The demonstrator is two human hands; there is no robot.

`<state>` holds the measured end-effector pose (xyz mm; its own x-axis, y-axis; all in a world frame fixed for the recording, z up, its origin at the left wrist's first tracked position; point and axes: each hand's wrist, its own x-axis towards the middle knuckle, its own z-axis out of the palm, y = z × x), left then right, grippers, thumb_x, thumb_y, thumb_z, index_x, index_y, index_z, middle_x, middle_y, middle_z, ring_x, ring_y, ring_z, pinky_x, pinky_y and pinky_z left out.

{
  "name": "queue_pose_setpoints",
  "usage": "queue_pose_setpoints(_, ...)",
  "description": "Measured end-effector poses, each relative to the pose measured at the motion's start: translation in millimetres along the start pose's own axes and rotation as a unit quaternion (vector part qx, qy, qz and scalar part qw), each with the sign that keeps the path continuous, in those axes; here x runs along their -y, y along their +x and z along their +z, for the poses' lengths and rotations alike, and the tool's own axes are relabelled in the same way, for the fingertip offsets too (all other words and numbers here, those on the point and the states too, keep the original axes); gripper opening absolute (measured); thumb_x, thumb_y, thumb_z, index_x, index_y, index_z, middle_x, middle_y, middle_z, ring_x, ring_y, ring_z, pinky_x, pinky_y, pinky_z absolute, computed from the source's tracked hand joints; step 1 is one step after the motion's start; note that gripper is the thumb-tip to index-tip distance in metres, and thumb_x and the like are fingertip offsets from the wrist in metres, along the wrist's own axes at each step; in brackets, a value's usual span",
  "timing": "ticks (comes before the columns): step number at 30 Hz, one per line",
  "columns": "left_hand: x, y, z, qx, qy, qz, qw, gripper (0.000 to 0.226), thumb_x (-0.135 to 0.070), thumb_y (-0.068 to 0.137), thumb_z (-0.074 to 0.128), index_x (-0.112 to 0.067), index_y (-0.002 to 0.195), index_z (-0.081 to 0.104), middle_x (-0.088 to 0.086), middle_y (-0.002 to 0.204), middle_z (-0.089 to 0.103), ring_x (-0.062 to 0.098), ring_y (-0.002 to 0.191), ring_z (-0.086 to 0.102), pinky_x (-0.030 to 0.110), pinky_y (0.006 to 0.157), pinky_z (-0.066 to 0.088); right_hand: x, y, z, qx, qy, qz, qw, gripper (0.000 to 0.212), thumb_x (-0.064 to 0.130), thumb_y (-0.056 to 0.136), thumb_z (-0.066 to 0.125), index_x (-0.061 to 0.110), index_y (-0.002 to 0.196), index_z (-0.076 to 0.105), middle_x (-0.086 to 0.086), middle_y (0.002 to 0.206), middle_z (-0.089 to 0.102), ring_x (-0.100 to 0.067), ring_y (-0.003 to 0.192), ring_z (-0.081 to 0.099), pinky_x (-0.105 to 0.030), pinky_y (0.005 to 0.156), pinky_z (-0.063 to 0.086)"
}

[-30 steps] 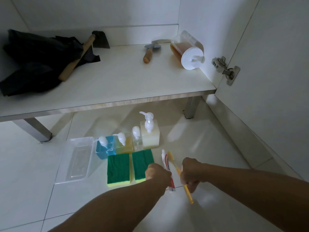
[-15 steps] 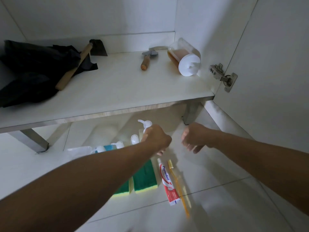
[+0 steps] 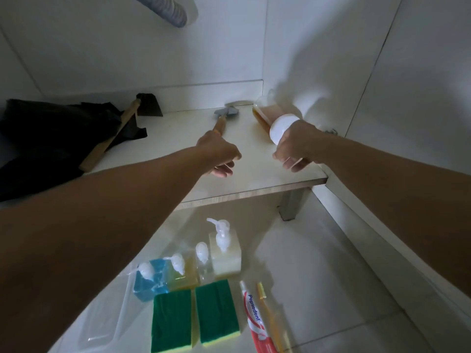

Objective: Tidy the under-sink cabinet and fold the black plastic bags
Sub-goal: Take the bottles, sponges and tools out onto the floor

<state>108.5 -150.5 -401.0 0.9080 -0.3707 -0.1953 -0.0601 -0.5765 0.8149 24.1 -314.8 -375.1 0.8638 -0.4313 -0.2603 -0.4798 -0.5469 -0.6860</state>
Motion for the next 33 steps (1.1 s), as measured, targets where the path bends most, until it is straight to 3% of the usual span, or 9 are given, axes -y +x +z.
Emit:
queue_pose_setpoints(4, -11.2, 33.8, -6.8, -0.035, 0.018, 0.021, 0.999, 0.046, -0.016, 0.083, 0.073, -0.005, 0.125, 0.058, 0.011, 0.086, 0.07, 0.023, 0.076, 0.071, 0.033, 0.067, 0.06, 15.6, 33.9, -9.6, -0.088, -0.055, -0.013, 0.994, 0.007, 0.003, 0.083, 0.065, 0.007, 0.084, 0.06, -0.009, 0.075, 0.065, -0.02, 0.053, 0.065, -0.026, 0.047, 0.055)
queue_pose_setpoints(6, -15.7, 50.6, -8.9, -0.062, 0.041, 0.027, 0.997, 0.034, -0.02, 0.081, 0.074, -0.007, 0.11, 0.063, 0.01, 0.092, 0.069, 0.022, 0.082, 0.067, 0.027, 0.062, 0.054, 20.1, 47.5, -14.1, -0.161, -0.126, -0.026, 0.978, 0.007, 0.005, 0.077, 0.062, 0.004, 0.084, 0.061, -0.011, 0.075, 0.068, -0.022, 0.045, 0.065, -0.021, 0.044, 0.049)
queue_pose_setpoints(9, -20.6, 74.8, -8.6, -0.097, 0.074, 0.03, 0.992, 0.031, -0.024, 0.08, 0.074, -0.016, 0.105, 0.059, 0.005, 0.084, 0.059, 0.017, 0.069, 0.055, 0.021, 0.046, 0.036, 18.5, 68.3, -18.4, -0.236, -0.193, -0.044, 0.951, 0.014, 0.01, 0.076, 0.064, 0.009, 0.087, 0.056, -0.014, 0.099, 0.067, -0.032, 0.091, 0.068, -0.027, 0.07, 0.049)
queue_pose_setpoints(13, -19.0, 111.2, -7.6, -0.117, 0.089, 0.026, 0.989, 0.041, -0.025, 0.078, 0.074, -0.005, 0.113, 0.065, 0.008, 0.093, 0.067, 0.019, 0.076, 0.061, 0.021, 0.046, 0.034, 6.3, 99.4, -13.0, -0.25, -0.208, -0.033, 0.945, 0.022, 0.021, 0.08, 0.065, 0.013, 0.097, 0.055, -0.013, 0.113, 0.064, -0.034, 0.108, 0.062, -0.032, 0.081, 0.047)
queue_pose_setpoints(18, -6.9, 158.5, 0.5, -0.166, 0.107, -0.013, 0.98, 0.041, -0.039, 0.091, 0.057, -0.002, 0.106, 0.066, 0.011, 0.097, 0.071, 0.026, 0.083, 0.069, 0.023, 0.039, 0.035, -9.1, 128.8, 5.6, -0.286, -0.265, -0.026, 0.921, 0.056, 0.042, 0.076, 0.071, 0.014, 0.12, 0.05, -0.011, 0.118, 0.057, -0.034, 0.114, 0.051, -0.035, 0.083, 0.041)
queue_pose_setpoints(24, -2.9, 195.0, 11.6, -0.187, 0.097, -0.038, 0.977, 0.042, -0.038, 0.094, 0.056, 0.001, 0.108, 0.061, 0.013, 0.098, 0.068, 0.029, 0.087, 0.069, 0.027, 0.042, 0.041, -14.6, 139.5, 24.5, -0.302, -0.26, -0.032, 0.917, 0.083, 0.04, 0.067, 0.083, 0.019, 0.13, 0.033, -0.011, 0.126, 0.038, -0.034, 0.109, 0.049, -0.033, 0.069, 0.036)
queue_pose_setpoints(28, -1.4, 201.2, 13.0, -0.208, 0.118, -0.036, 0.97, 0.047, -0.043, 0.089, 0.06, -0.001, 0.108, 0.065, 0.012, 0.097, 0.071, 0.025, 0.081, 0.071, 0.025, 0.048, 0.046, -12.6, 142.3, 31.7, -0.307, -0.217, -0.024, 0.926, 0.078, 0.024, 0.075, 0.079, 0.022, 0.135, 0.028, -0.011, 0.132, 0.032, -0.034, 0.115, 0.045, -0.033, 0.069, 0.038)
queue_pose_setpoints(30, 0.6, 196.4, 13.0, -0.216, 0.123, -0.036, 0.968, 0.051, -0.05, 0.089, 0.058, -0.002, 0.105, 0.066, 0.012, 0.096, 0.071, 0.025, 0.072, 0.068, 0.023, 0.043, 0.041, -12.0, 140.6, 31.0, -0.307, -0.198, -0.022, 0.931, 0.074, 0.022, 0.078, 0.076, 0.021, 0.135, 0.028, -0.012, 0.132, 0.032, -0.034, 0.116, 0.044, -0.032, 0.069, 0.039)
queue_pose_setpoints(33, 7.0, 185.8, 10.7, -0.222, 0.116, -0.041, 0.967, 0.053, -0.053, 0.082, 0.065, -0.002, 0.099, 0.067, 0.012, 0.091, 0.072, 0.024, 0.072, 0.07, 0.02, 0.04, 0.04, -15.9, 129.9, 31.7, -0.298, -0.189, -0.025, 0.935, 0.085, 0.025, 0.069, 0.082, 0.02, 0.133, 0.027, -0.013, 0.13, 0.032, -0.035, 0.114, 0.042, -0.033, 0.067, 0.039)
